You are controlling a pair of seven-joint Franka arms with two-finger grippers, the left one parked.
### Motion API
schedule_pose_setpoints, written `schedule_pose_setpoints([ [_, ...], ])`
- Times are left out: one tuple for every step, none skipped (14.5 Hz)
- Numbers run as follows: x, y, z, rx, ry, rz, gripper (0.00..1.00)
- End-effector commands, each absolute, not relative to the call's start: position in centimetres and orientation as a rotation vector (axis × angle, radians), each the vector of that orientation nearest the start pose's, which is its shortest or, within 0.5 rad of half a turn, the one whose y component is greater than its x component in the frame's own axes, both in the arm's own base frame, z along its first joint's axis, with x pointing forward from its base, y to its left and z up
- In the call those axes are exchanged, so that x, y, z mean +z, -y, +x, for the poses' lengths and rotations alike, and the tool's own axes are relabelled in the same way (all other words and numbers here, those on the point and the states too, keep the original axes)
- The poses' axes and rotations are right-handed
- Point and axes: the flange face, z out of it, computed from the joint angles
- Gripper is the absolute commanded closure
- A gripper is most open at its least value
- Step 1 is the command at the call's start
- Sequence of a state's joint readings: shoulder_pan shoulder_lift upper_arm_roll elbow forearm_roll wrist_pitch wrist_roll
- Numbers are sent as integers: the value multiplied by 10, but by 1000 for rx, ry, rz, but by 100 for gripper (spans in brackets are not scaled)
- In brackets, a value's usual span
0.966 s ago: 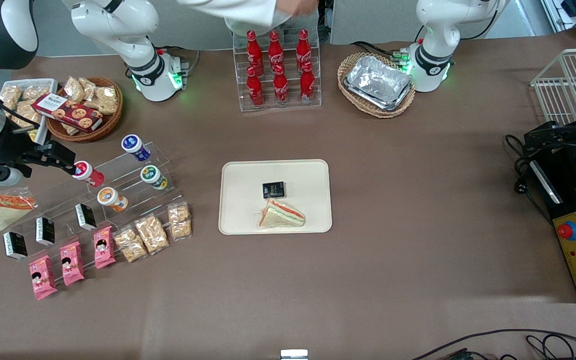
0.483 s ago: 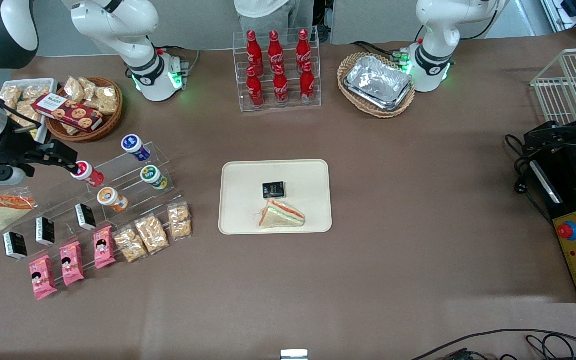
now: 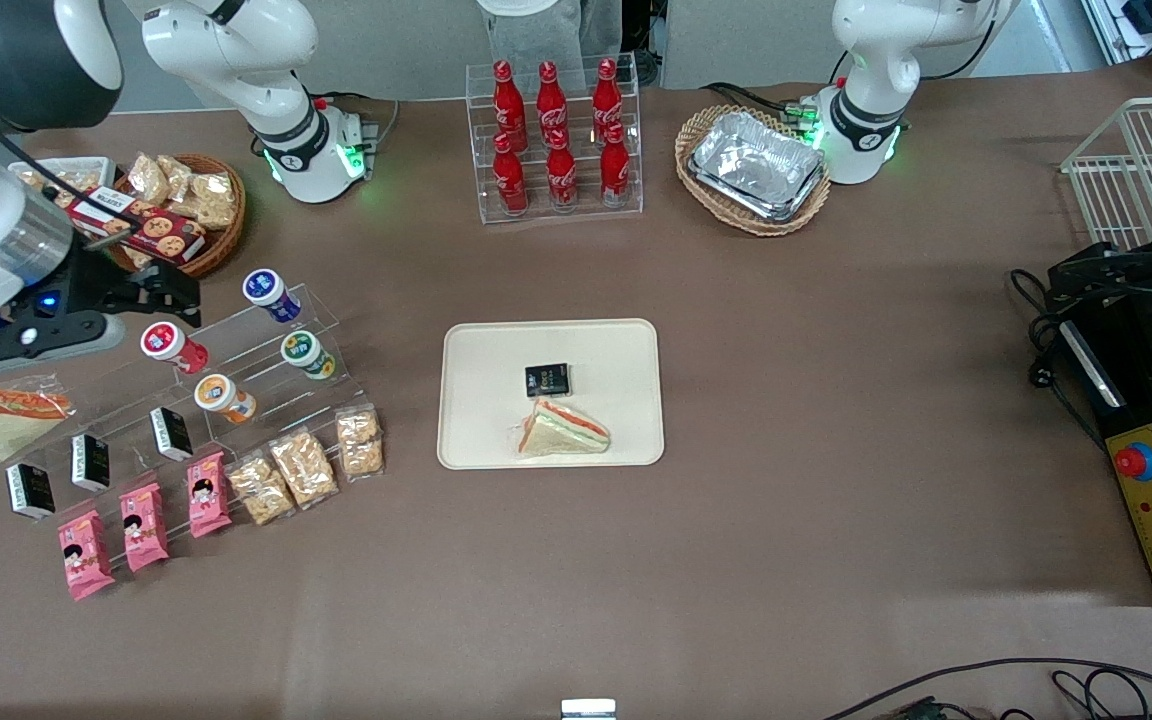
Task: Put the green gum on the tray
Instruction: 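Move the right gripper over the green-labelled gum bottle on the rack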
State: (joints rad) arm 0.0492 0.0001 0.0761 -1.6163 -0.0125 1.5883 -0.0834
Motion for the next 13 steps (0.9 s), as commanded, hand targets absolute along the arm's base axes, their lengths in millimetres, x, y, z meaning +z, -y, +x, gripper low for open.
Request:
schedule_pose_setpoints([
  [577, -73, 514, -2, 384, -3121, 0],
  [565, -76, 503, -2, 395, -3120, 0],
  [552, -78, 494, -2, 402, -3118, 0],
  [542, -78, 486, -20, 396, -3106, 0],
  [528, -78, 477, -13, 385, -3093, 0],
  [512, -80, 468, -24, 392, -3081, 0],
  [498, -83, 459, -55, 431, -3076, 0],
  [484, -83, 454, -70, 446, -3075, 0],
  [471, -83, 449, -75, 444, -3075, 0],
  [463, -87, 447, -86, 457, -3071, 0],
  [457, -87, 446, -96, 455, -3071, 0],
  [446, -87, 445, -106, 455, -3072, 0],
  [434, -86, 443, -122, 454, -3073, 0],
])
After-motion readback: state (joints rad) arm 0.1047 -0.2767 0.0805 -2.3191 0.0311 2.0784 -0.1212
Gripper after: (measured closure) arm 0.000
